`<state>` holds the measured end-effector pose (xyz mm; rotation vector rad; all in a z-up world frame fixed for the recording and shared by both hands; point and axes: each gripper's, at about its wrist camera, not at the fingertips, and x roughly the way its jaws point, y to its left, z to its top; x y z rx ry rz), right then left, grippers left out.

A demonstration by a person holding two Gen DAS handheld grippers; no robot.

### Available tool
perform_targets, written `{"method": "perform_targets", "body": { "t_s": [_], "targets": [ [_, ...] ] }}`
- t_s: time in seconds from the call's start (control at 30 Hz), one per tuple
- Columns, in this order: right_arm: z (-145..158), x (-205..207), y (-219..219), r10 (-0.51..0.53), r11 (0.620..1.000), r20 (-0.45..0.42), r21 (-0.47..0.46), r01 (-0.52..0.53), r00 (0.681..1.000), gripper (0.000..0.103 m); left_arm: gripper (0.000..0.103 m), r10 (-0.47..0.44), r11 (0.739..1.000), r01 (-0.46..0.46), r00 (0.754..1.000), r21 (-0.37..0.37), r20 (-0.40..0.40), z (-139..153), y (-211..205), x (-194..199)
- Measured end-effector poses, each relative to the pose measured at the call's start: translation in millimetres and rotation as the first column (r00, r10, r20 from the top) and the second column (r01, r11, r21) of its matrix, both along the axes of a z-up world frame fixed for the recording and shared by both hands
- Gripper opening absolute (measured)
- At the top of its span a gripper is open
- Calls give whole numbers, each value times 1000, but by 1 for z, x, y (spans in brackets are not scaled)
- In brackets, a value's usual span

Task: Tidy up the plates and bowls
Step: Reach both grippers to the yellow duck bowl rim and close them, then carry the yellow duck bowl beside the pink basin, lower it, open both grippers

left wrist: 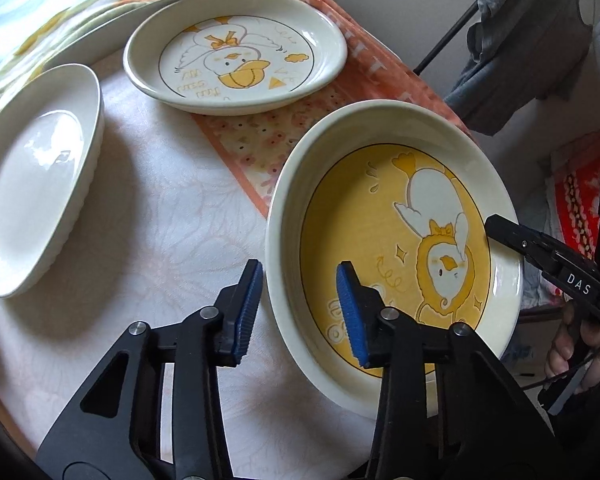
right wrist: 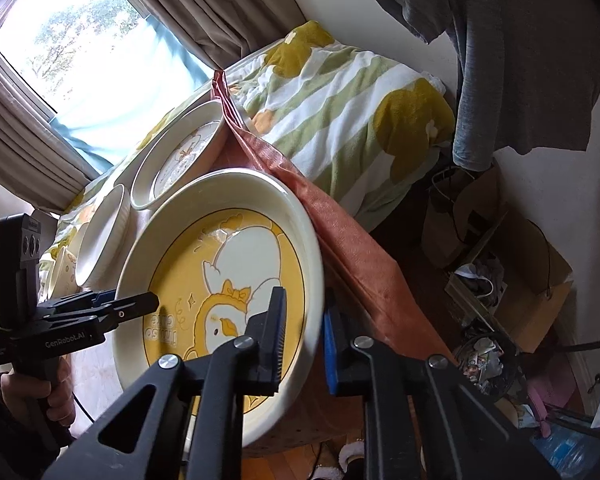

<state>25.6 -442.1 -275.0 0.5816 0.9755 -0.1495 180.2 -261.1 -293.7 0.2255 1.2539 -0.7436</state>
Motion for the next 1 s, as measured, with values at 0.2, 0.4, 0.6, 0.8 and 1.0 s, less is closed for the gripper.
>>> {"method": "perform_targets", "body": {
  "t_s": [0.2, 0.4, 0.6, 0.8, 1.0],
  "targets": [
    [-3, 7, -1, 10, 1000, -15, -5, -10, 1000, 15, 26, -15, 1000, 15, 1000, -8, 15, 1, -4, 1],
    [-2, 8, -1, 10, 1000, -24, -4, -10, 1000, 15, 26, -13, 1000, 14, 999, -16, 36, 2, -4, -2],
    [5, 9, 3, 30, 999, -5, -36, -30, 1000, 15, 26, 13, 999, -11, 999, -38, 52, 10, 9, -8],
    [19, 16, 10, 64, 997, 18, -55, -63, 998, 15, 26, 57, 997, -52, 994, -59, 94, 35, 27, -9],
    [46, 29, 29, 148, 987, 65, -76, -143, 987, 15, 26, 150, 987, -140, 979, -75, 141, 67, 60, -15]
  ]
}}
